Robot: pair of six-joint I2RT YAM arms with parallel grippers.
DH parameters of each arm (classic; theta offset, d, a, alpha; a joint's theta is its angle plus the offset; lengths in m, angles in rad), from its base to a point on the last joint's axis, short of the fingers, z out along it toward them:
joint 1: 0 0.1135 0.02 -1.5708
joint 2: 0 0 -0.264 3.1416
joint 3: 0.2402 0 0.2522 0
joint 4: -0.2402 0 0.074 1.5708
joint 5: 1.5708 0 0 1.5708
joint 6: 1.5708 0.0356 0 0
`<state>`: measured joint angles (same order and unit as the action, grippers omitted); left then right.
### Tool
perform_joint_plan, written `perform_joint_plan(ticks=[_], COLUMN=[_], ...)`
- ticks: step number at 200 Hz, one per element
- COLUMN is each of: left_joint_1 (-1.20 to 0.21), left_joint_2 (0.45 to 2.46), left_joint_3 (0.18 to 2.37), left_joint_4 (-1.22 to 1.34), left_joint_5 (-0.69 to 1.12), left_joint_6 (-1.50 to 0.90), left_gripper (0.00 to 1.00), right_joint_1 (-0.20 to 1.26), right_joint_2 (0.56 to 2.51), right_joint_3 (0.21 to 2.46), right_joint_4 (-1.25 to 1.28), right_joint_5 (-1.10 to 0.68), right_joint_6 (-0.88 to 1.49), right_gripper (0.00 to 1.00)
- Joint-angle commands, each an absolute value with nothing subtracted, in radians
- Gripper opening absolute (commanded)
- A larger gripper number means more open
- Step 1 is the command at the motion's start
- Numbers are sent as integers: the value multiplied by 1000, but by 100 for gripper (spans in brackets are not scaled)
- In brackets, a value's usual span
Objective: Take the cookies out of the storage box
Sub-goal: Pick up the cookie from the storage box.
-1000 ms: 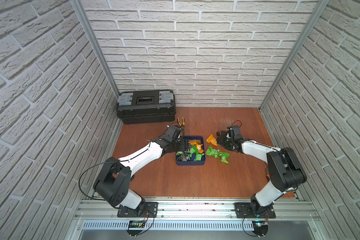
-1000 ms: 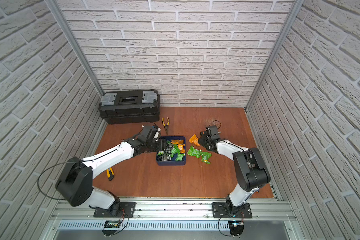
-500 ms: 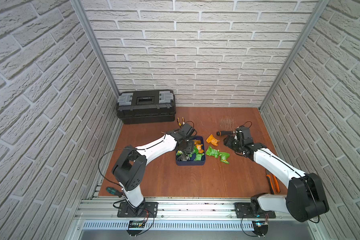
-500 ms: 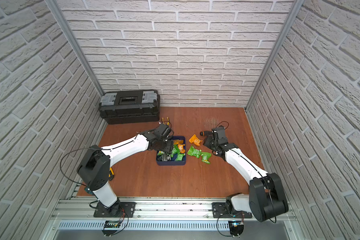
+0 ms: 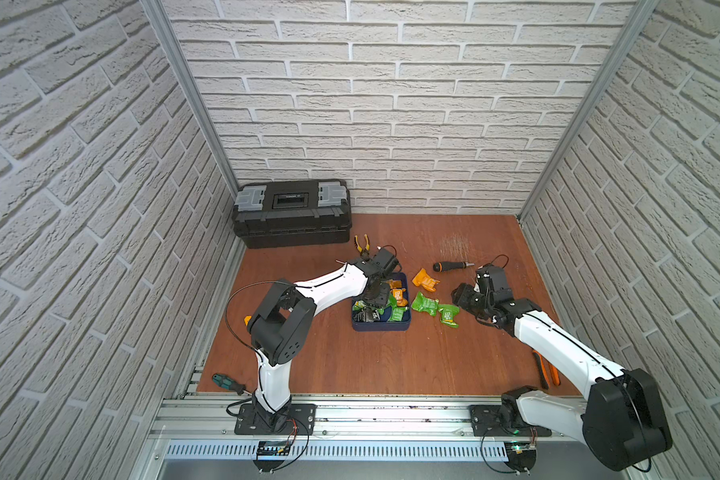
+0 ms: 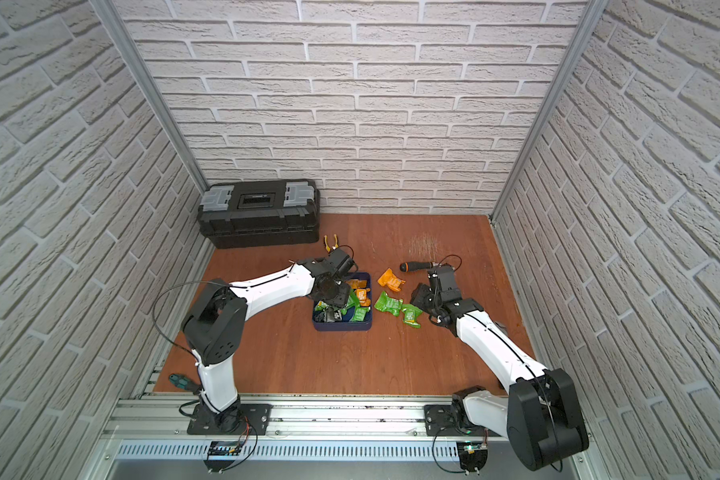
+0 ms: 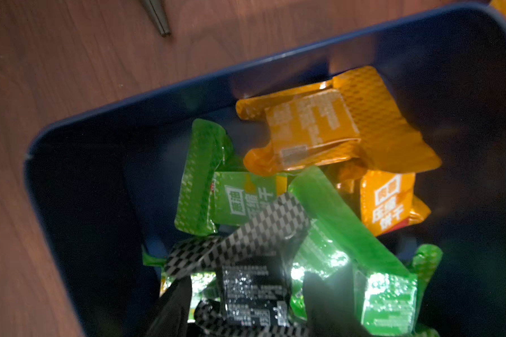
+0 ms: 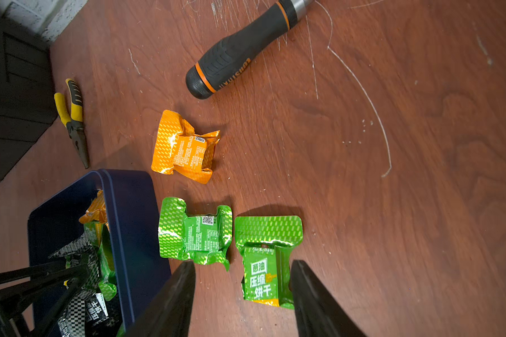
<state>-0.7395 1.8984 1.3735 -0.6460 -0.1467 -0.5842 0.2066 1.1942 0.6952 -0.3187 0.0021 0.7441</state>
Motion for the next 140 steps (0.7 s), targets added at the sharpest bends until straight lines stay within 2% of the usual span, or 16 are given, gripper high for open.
perform_joint_plan(ticks=[1,70,140], left_joint_1=[-727,-706,-705], left_joint_2=[1914,1944,1963], left_joint_3=[1395,1371,1365], left_joint_4=[-642,-577,-571], left_joint_5=[-152,-95,-91], left_joint_6=[-592,-603,-600], left_gripper=[66,53,51], right_joint_1=[207,207,206], right_joint_2=[1177,1194,1195], right_joint_3=[679,685,689], right_joint_4=[-304,-289,-287], right_joint_5=[-2,-5,-4], right_joint_6=[744,750,749], right_gripper=[57,56,56])
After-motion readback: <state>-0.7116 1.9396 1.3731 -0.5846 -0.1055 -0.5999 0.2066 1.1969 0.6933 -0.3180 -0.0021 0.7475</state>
